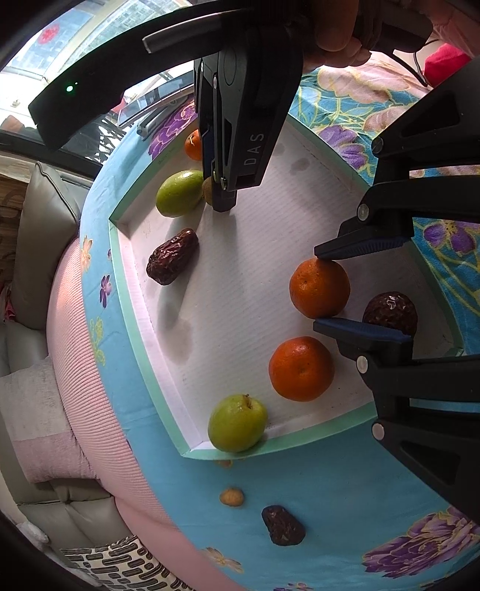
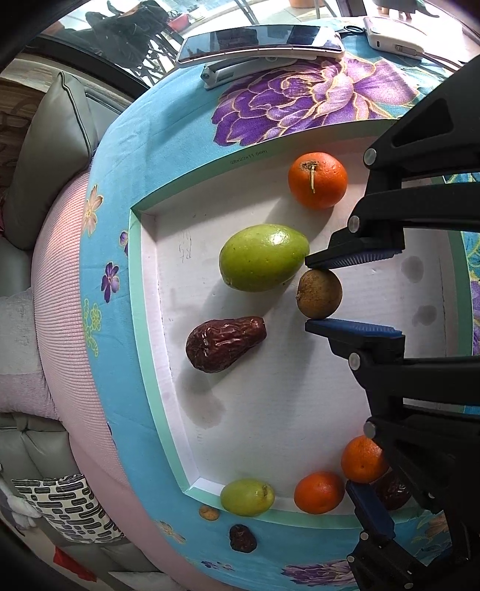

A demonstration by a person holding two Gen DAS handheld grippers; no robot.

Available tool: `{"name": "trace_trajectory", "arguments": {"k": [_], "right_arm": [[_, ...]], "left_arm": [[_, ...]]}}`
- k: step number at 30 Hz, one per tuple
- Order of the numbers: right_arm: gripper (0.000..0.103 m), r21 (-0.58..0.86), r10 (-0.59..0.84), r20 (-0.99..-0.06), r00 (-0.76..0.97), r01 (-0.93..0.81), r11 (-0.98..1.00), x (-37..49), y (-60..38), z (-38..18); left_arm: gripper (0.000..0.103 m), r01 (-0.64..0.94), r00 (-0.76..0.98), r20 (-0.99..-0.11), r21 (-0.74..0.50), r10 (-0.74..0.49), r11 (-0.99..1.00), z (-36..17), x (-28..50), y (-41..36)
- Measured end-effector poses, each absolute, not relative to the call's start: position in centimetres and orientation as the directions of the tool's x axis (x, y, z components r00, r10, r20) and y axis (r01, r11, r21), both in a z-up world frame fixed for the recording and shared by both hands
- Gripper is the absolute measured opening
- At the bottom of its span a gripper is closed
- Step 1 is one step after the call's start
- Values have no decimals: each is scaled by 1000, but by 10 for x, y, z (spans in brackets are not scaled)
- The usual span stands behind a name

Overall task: Organize fruits
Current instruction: 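Open both tools to drop the orange and brown fruit into the tray, then move both tools back over the dark date on the bedspread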

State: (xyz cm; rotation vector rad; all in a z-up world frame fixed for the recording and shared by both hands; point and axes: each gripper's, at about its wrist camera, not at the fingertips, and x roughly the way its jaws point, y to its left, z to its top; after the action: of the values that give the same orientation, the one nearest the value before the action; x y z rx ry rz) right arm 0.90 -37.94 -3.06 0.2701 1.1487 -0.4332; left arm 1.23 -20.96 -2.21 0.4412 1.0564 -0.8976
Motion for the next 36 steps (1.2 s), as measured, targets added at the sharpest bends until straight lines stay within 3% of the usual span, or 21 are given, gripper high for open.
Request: {"name": "trace_trajectory", "arguments": {"k": [9, 11, 13, 21, 24, 36], "right_arm": [[32, -14, -185, -927, 327, 464, 886, 12, -380, -35], [40, -13, -188, -926, 328, 469, 883, 11, -381, -35], [46, -7, -189, -923, 336, 476, 880, 11, -383, -34], [61, 3, -202, -907, 369, 484, 875, 9, -386, -24], [74, 0, -212, -899, 382, 486, 874, 8, -385, -21], [84, 9, -197, -891, 410, 448, 894, 14, -375, -18]], "left_arm": [[37, 806, 204, -879, -99, -432, 583, -14, 10, -205], [41, 802, 209, -875, -103, -437, 589, -10, 12, -202], [57, 795, 221, -867, -105, -446, 598, -5, 14, -198], [73, 708, 306, -849, -99, -430, 699, 6, 45, -172], [76, 655, 335, -850, -100, -407, 749, 4, 61, -158], [103, 457, 402, -857, -116, -321, 882, -10, 105, -116]]}}
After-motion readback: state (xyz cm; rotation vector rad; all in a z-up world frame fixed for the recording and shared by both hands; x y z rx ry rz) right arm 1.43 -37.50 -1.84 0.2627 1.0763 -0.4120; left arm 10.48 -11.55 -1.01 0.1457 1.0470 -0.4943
